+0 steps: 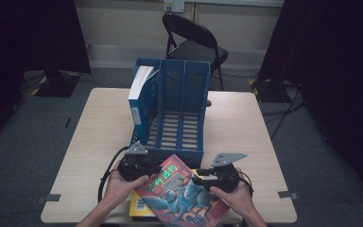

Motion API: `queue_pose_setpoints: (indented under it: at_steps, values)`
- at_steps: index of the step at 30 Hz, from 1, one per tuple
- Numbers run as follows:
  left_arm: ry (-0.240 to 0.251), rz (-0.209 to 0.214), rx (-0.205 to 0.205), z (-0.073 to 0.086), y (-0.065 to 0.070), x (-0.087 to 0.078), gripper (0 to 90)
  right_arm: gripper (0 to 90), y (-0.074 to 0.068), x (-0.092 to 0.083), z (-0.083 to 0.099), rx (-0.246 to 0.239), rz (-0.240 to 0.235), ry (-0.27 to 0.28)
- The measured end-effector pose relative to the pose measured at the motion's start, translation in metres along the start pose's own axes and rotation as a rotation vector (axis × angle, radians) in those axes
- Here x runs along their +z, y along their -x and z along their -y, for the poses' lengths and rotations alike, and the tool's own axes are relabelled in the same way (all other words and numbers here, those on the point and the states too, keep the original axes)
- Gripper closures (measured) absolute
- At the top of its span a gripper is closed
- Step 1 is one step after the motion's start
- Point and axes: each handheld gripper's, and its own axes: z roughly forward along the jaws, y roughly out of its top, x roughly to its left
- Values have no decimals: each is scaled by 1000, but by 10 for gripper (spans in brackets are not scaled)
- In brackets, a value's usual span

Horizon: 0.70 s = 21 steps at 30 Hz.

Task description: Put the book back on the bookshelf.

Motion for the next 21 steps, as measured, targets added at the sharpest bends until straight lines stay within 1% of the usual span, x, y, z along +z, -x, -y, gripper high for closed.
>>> queue_pose_setpoints:
  at_steps: [2, 3, 4, 5, 6, 7, 9, 11, 12, 14, 16, 17, 18, 19, 20, 21]
  values:
    - [10, -4, -14, 10, 1, -15, 670, 607, 4, 9, -6, -1, -10, -14]
    - [20, -22, -24, 17, 1, -24, 661, 609, 6, 12, -8, -3, -14, -22]
    - [21, -31, -31, 21, 0, -31, 642, 613, 7, 16, -8, 1, -14, -30]
    - [32, -31, -43, 28, 0, -40, 639, 611, 7, 18, -7, 5, -16, -38]
    - [30, -36, -40, 31, -1, -45, 638, 613, 8, 19, -6, 12, -17, -43]
    - [31, -48, -46, 36, -1, -51, 634, 617, 8, 19, -5, 20, -20, -39]
    - [33, -56, -51, 47, 0, -60, 630, 626, 8, 18, -4, 25, -18, -39]
    - [26, -46, -52, 54, 0, -65, 617, 629, 8, 17, -4, 22, -13, -41]
    - [22, -51, -53, 57, 1, -66, 614, 629, 8, 17, -3, 25, -12, -39]
    - [6, -40, -61, 64, 2, -66, 598, 630, 9, 18, -2, 29, -18, -36]
    - [-20, -38, -54, 70, 4, -64, 594, 631, 8, 18, -2, 28, -15, -35]
    - [-42, -58, -43, 73, 5, -62, 594, 632, 8, 18, -2, 25, -10, -37]
    - [-44, -65, -32, 75, 5, -59, 595, 635, 8, 17, -2, 22, -11, -36]
    - [-34, -48, -45, 76, 4, -58, 596, 639, 8, 17, -2, 22, -10, -36]
    - [-39, -44, -59, 75, 3, -59, 603, 643, 8, 17, -1, 21, -8, -37]
    - [-35, -61, -54, 74, 5, -58, 591, 648, 7, 16, -1, 19, -4, -38]
